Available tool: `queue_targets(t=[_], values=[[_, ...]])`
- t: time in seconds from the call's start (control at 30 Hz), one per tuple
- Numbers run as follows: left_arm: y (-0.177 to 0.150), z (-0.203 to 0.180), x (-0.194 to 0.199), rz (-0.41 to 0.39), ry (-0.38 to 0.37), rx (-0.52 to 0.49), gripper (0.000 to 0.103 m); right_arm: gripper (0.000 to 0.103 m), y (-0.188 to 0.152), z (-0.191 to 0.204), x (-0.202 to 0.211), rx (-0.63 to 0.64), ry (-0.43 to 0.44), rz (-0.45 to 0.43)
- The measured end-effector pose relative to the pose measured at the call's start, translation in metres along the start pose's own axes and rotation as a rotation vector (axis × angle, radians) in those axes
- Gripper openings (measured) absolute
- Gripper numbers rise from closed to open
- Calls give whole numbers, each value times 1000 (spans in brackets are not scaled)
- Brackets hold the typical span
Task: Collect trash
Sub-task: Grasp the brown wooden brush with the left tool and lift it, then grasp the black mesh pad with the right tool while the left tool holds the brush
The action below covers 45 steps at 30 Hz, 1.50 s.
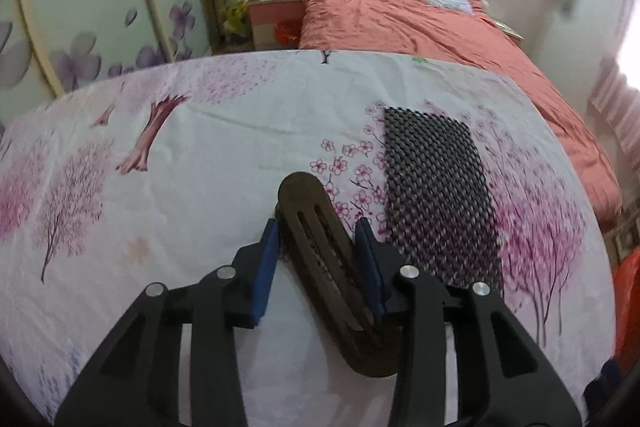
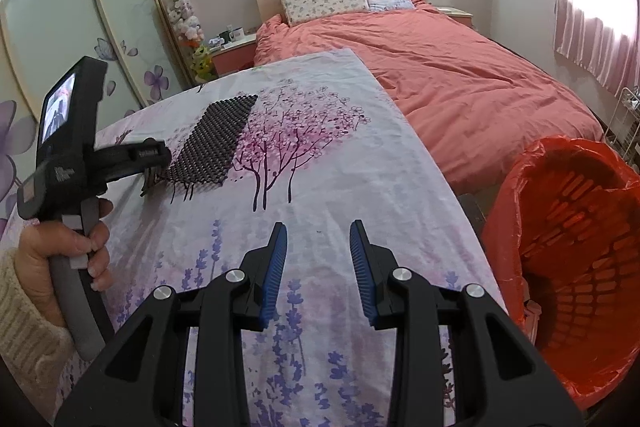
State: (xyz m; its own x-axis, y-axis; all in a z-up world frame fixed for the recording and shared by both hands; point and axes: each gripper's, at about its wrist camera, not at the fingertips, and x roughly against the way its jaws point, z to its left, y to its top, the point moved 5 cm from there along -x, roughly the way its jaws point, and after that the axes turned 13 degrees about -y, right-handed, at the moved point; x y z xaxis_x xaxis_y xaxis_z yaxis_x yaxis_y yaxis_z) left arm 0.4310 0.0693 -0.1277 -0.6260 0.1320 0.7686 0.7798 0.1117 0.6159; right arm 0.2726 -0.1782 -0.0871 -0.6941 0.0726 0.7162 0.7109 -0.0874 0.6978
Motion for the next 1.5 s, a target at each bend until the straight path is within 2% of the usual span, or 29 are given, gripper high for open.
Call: queue_targets(t=[0.17, 0.4, 0.53, 0.9, 0.97, 1.03, 1.07, 1.23, 1.33, 1.4, 1.47, 1.5], values=[[-10, 24, 13, 8, -29, -18, 36, 34, -1, 4, -2, 2, 6, 8], [-39, 84, 50, 13, -58, -39, 38, 34, -5, 28, -10, 25, 34, 32], [-43, 101, 58, -8, -64, 7, 38, 34, -3, 47, -11, 32, 53, 35], [-43, 104, 59, -8, -55, 13, 37, 34, 19, 92, -36, 5, 67, 58], [-44, 105, 60, -8, -55, 13, 37, 40, 32, 105, -44, 8, 69, 48], [-44, 105, 60, -8, -57, 15, 37, 53, 43, 115, -49, 38, 70, 26], [-44, 105, 60, -8, -58, 16, 37, 54, 52, 124, -55, 75, 64, 11], [-44, 105, 60, -7, -56, 14, 37, 54, 70, 139, -82, 149, 31, 35], [-45, 105, 60, -7, -54, 13, 37, 54, 68, 144, -97, 166, 11, 74], [-45, 105, 60, -7, -54, 13, 37, 56, 66, 149, -97, 200, -16, 69], [-44, 105, 60, -7, -54, 13, 37, 52, 65, 150, -96, 207, -22, 68], [-45, 105, 60, -7, -53, 13, 37, 47, 64, 148, -96, 199, -16, 68]])
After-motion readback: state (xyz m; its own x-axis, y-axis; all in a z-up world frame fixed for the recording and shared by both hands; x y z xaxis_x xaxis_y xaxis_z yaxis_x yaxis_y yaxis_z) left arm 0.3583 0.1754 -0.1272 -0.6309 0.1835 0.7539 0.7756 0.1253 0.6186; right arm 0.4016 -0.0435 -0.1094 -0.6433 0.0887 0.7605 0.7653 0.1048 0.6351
